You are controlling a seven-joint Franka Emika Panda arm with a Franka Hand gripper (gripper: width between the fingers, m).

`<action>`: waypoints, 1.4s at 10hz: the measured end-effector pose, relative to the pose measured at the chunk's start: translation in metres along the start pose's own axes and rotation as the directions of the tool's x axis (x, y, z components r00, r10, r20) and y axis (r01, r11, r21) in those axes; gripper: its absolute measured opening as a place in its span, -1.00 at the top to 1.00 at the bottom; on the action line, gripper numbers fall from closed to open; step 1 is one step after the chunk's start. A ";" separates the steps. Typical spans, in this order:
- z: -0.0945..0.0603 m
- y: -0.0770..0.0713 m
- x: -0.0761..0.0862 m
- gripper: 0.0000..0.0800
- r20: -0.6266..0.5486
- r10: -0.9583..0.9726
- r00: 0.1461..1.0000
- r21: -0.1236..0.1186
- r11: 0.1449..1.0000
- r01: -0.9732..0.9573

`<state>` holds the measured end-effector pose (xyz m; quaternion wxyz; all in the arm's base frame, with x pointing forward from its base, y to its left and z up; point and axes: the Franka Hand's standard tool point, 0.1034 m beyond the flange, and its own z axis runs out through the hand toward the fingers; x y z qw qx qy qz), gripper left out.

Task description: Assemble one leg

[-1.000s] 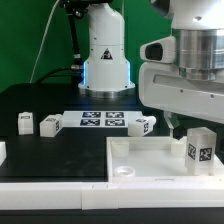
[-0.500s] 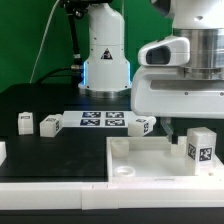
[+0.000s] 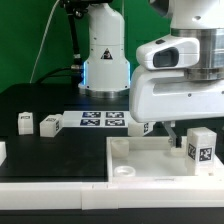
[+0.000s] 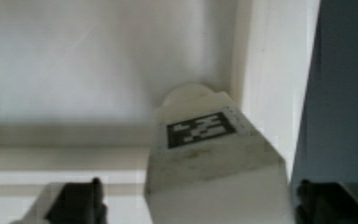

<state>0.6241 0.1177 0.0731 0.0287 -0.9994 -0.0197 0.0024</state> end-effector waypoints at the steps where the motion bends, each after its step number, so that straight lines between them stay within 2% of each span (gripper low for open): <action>1: 0.000 0.000 0.000 0.13 0.000 0.024 1.000 0.000 1.000 -0.024; 2: 0.000 0.000 0.000 0.27 0.000 0.024 1.000 0.000 1.000 -0.024; 3: 0.000 0.000 0.000 0.27 0.000 0.048 0.999 0.002 0.999 -0.048; 4: 0.000 0.000 0.000 0.27 0.000 0.179 0.984 0.003 0.984 -0.179; 6: 0.000 0.003 0.000 0.27 -0.006 0.408 0.913 -0.002 0.913 -0.408; 10: -0.002 0.021 0.001 0.25 -0.034 0.661 0.749 -0.030 0.749 -0.662; 11: -0.002 0.028 0.000 0.24 -0.045 0.713 0.700 -0.042 0.699 -0.714; 14: -0.002 0.033 0.000 0.23 -0.051 0.739 0.671 -0.047 0.670 -0.741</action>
Offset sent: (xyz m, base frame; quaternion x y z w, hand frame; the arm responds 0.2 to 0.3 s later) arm 0.0037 -0.0030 -0.0001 0.0072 -0.0077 0.1935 0.9810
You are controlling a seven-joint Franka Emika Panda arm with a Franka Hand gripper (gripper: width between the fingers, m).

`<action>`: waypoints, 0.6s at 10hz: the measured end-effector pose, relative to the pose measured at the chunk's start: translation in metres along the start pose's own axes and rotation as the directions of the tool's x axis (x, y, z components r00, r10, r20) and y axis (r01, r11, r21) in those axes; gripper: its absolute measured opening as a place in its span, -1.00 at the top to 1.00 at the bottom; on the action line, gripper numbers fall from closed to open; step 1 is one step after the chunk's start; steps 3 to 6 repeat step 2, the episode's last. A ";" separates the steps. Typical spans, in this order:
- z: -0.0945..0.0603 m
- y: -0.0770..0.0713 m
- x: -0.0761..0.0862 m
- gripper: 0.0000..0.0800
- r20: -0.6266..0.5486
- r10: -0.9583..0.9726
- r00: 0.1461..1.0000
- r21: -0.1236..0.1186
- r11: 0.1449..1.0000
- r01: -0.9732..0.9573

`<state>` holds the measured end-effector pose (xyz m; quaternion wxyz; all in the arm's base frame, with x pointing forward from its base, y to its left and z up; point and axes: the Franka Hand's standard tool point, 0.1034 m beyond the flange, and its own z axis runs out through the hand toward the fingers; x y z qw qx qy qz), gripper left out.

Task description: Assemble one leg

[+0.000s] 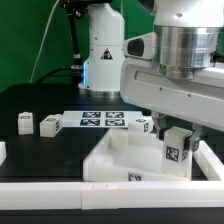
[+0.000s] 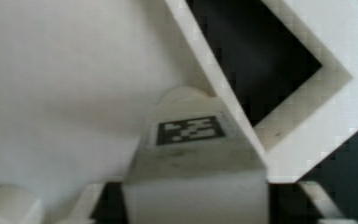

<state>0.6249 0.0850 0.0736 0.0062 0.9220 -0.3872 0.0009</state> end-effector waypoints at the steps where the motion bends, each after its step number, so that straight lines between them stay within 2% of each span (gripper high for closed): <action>1: 0.000 0.000 0.000 -0.18 0.000 0.000 1.000 0.000 1.000 0.000; 2: 0.000 0.000 0.000 -0.52 0.000 0.000 1.000 0.000 1.000 0.000; 6: 0.000 0.000 0.000 -0.52 0.000 0.000 1.000 0.000 1.000 0.000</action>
Offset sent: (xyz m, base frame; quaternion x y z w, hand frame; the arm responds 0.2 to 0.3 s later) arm 0.0000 0.0000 0.0000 0.0000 0.0000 0.0000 1.0000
